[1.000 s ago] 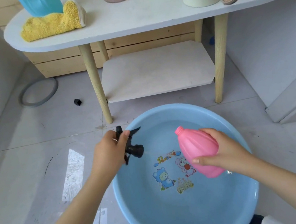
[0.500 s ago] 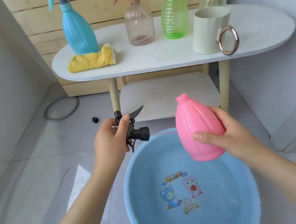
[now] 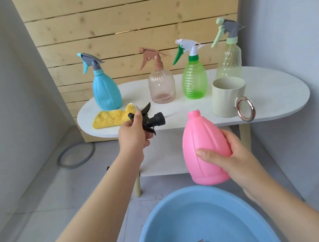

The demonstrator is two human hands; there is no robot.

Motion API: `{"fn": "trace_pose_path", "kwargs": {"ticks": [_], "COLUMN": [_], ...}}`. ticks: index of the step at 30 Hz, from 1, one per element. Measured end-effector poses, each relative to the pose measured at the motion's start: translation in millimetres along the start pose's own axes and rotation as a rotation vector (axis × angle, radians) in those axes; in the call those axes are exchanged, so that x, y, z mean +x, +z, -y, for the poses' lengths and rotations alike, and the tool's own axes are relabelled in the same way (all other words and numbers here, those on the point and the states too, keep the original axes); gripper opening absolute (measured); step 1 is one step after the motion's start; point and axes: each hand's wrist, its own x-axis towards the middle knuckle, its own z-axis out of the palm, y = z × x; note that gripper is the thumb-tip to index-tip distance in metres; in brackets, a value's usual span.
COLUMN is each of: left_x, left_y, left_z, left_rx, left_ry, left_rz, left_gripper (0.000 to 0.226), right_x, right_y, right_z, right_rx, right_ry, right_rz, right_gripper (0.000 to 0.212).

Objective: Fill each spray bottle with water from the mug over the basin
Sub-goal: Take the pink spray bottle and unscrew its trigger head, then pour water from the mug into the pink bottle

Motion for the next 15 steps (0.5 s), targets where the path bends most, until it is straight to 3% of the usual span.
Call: {"fn": "trace_pose_path", "kwargs": {"ticks": [3, 6, 15], "left_x": [23, 32, 23], "left_y": [16, 32, 51], "left_z": [0, 1, -20], "left_rx": [-0.015, 0.002, 0.250], "left_ry": [-0.106, -0.185, -0.115], "left_rz": [0.035, 0.091, 0.153], "left_gripper": [0.025, 0.017, 0.008], "right_x": [5, 7, 8], "right_y": [0, -2, -9], "right_z": [-3, -8, -22], "right_rx": [0.021, 0.038, 0.029], "right_ry": [0.010, 0.024, 0.036], "right_rz": [-0.003, -0.002, -0.029], "right_gripper": [0.067, 0.071, 0.076]}}
